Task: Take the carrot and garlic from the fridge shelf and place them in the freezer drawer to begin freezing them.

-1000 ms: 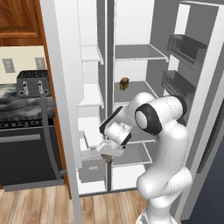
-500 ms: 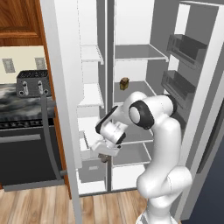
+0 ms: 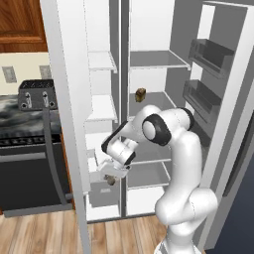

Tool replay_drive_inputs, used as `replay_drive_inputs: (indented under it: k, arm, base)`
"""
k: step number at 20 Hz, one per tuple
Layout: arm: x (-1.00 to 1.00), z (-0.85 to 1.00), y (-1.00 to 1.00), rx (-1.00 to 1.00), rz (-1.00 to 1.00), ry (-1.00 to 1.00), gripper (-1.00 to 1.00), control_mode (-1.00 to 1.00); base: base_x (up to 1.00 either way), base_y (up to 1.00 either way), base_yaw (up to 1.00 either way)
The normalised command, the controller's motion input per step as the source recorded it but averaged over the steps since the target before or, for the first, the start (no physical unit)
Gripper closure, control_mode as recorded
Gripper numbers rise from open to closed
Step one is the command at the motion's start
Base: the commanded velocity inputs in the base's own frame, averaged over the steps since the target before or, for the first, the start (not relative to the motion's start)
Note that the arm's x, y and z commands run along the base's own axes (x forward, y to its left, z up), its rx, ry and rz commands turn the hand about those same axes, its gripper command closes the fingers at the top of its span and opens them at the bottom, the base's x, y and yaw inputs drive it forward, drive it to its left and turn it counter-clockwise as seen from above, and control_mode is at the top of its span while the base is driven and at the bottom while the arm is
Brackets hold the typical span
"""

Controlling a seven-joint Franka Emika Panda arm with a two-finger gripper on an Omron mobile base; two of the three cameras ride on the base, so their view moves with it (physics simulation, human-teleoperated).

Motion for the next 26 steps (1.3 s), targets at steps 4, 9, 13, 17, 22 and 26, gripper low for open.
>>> replay_drive_inputs:
  k: [4, 9, 13, 17, 22, 26]
  arm:
    - [0.17, -0.19, 0.32, 0.00, -0.06, 0.00, 1.00, -1.00]
    - [0.20, -0.23, 0.45, 0.00, -0.07, 0.00, 1.00, -1.00]
    - [0.17, -0.22, 0.41, 0.01, -0.06, 0.00, 1.00, -1.00]
    - [0.00, -0.03, -0.25, 0.01, -0.02, 0.00, 1.00, -1.00]
    - [-0.03, 0.00, -0.78, 0.00, -0.05, 0.00, 1.00, -1.00]
    - [0.10, 0.01, -0.67, 0.00, -0.13, 0.02, 1.00, -1.00]
  base:
    - [0.00, 0.00, 0.00]
    - [0.00, 0.00, 0.00]
    - [0.00, 0.00, 0.00]
    - [0.00, 0.00, 0.00]
    - [0.00, 0.00, 0.00]
    - [0.00, 0.00, 0.00]
